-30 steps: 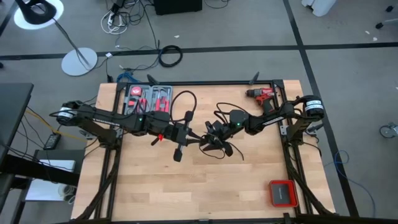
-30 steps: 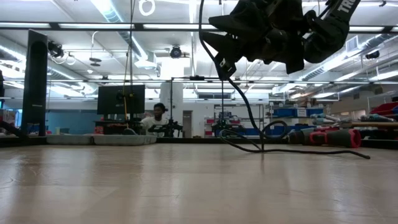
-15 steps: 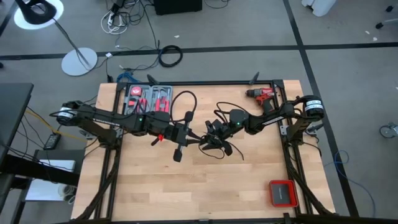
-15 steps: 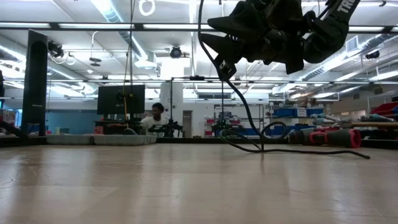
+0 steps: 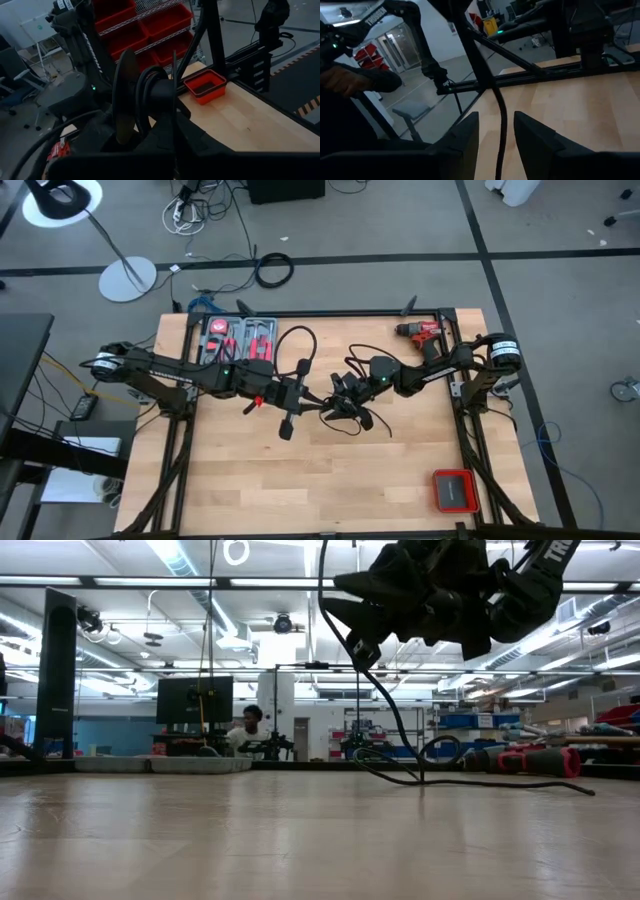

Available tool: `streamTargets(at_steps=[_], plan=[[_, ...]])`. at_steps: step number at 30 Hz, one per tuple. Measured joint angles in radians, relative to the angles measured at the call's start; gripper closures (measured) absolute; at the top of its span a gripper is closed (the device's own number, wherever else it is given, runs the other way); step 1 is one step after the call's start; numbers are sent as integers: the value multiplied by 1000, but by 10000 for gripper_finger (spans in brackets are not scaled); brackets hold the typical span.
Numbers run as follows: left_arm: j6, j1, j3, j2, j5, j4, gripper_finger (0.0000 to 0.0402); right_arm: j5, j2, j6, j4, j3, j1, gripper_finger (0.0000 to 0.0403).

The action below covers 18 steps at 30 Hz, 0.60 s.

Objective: Coil cords
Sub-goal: Uncoil the black wire from the black spool

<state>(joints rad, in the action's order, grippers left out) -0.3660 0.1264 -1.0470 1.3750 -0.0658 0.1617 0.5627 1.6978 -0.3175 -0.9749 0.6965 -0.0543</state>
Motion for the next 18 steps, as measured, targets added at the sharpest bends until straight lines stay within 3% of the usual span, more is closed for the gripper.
streamTargets(at_steps=[18], plan=[[-51,0,0,0,82,34,402,-106,0,63,-5,-34,28,286]])
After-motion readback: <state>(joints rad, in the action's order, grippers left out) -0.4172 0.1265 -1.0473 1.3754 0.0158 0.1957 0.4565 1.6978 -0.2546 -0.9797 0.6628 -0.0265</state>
